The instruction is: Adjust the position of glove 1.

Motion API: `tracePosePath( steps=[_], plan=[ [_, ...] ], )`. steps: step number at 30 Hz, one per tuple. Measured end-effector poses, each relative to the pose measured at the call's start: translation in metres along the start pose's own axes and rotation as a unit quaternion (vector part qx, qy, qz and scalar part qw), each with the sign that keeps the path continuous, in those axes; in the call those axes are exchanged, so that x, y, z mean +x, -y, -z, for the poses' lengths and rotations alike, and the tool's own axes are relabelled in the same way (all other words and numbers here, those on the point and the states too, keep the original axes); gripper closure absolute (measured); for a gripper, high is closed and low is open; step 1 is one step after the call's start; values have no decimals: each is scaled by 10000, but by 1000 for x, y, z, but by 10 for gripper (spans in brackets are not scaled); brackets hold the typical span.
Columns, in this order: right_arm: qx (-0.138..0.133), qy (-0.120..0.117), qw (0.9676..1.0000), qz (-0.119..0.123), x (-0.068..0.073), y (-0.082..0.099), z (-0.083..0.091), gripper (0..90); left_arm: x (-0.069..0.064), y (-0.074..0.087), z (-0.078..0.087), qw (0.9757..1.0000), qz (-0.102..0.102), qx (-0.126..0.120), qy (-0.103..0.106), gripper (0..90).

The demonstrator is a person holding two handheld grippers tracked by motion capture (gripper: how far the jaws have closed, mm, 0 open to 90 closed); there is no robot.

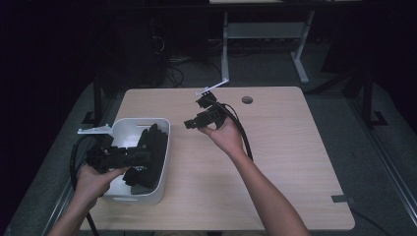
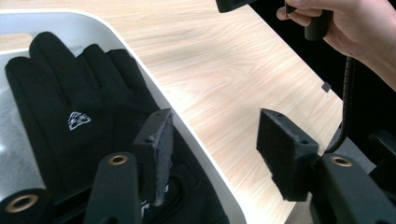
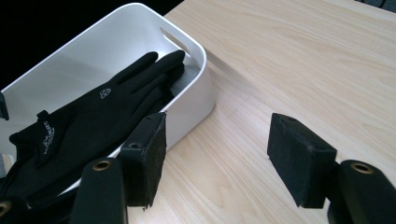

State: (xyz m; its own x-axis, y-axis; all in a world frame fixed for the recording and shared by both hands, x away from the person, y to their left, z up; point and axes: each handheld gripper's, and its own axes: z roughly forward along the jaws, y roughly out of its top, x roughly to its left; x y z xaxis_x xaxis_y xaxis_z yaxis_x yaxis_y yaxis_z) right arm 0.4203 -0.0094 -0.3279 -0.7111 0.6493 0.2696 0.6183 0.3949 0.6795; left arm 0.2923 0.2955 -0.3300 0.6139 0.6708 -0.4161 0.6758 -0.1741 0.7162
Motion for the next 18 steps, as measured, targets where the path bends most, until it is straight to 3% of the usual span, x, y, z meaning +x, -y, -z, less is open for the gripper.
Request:
tracePosePath(
  steps=[5,18],
  plan=[
    [-3,110,9999,-43,-7,7,6,356,-5,-3,-7,10000,-66,50,23,384],
    [-107,231,9995,-167,-21,22,23,348,-18,-10,-22,9997,-181,99,150,378]
  ],
)
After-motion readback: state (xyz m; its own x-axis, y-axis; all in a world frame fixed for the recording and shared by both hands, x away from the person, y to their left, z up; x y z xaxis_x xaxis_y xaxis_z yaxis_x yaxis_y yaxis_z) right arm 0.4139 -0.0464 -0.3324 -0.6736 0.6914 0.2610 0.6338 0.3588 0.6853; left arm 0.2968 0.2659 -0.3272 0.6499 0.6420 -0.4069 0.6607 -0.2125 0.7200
